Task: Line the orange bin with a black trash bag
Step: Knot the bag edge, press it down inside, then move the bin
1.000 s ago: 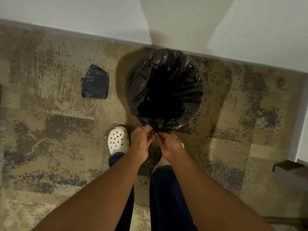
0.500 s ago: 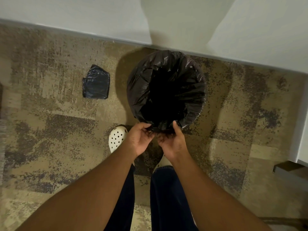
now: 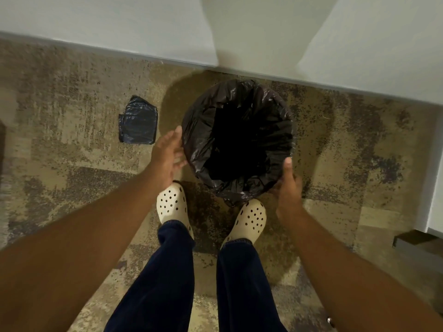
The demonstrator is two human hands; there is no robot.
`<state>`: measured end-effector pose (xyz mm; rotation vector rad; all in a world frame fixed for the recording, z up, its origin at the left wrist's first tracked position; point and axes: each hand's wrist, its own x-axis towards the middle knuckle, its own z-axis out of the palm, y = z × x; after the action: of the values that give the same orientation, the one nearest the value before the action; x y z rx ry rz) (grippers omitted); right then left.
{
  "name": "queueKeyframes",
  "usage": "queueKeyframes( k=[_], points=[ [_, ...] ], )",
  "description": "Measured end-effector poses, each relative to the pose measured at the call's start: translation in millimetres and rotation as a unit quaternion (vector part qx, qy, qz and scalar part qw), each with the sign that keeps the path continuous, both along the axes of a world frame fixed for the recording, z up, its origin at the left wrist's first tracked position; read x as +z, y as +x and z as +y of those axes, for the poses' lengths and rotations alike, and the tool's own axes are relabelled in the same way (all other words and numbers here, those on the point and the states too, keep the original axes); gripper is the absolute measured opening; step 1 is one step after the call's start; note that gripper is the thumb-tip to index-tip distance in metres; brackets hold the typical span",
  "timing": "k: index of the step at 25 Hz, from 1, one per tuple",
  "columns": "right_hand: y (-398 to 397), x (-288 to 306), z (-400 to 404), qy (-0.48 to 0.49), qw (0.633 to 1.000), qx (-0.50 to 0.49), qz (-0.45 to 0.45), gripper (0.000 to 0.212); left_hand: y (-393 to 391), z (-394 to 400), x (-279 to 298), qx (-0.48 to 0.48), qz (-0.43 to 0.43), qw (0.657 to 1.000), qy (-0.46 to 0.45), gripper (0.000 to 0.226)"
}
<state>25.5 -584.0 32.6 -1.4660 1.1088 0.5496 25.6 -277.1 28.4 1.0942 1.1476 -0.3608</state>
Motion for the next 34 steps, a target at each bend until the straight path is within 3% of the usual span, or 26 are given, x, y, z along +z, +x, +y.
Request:
queueKeyframes(
  k=[4, 9, 13, 16, 19, 21, 23, 25, 29, 34],
  points=[
    [35.0, -1.7, -9.7, 0.065, 0.997, -0.011, -0.045, 0.055, 33.6, 3.1, 2.0, -0.051, 0.037, 0.998, -0.007, 0.046],
    [43.5, -5.2, 2.3, 0.069, 0.997, -0.039, -0.017, 0.057, 38.8, -9.6, -2.5, 0.013, 0.047, 0.999, -0.014, 0.043],
    [44.5, -5.9, -0.1, 0.097, 0.99, -0.106, 0.009, 0.057, 35.4, -6.7, -5.5, 0.059, 0.02, 0.998, -0.024, 0.015],
    [43.6, -8.6, -3.8, 0.072, 0.991, -0.109, 0.018, 0.042, 34.3, -2.2, -5.5, 0.051, 0.062, 0.996, -0.034, 0.026],
    [41.2, -12.0, -8.1, 0.053, 0.992, -0.11, 0.014, 0.029, 34.6, 0.2, -1.1, 0.032, 0.066, 0.996, -0.044, 0.062],
    [38.1, -11.9, -10.2, 0.07, 0.991, -0.109, 0.022, 0.031, 31.0, -1.3, -0.6, -0.011, 0.037, 0.999, -0.029, 0.071],
    [34.5, -8.7, -12.1, 0.089, 0.988, -0.116, 0.037, 0.032, 26.3, -4.3, -3.9, -0.026, 0.023, 0.999, 0.003, 0.06],
    [29.3, -1.7, -10.4, 0.119, 0.983, -0.13, 0.042, 0.037, 23.7, -6.2, -3.6, 0.011, 0.011, 1.0, -0.015, 0.049],
    [13.4, 7.6, -1.5, 0.148, 0.982, -0.116, 0.018, 0.051, 20.7, -7.1, 4.0, 0.067, 0.056, 0.992, -0.087, 0.054],
    [0.7, 7.5, -0.1, 0.152, 0.981, -0.112, 0.044, 0.053, 13.0, -11.6, 3.8, 0.11, 0.084, 0.987, -0.076, 0.049]
  ],
)
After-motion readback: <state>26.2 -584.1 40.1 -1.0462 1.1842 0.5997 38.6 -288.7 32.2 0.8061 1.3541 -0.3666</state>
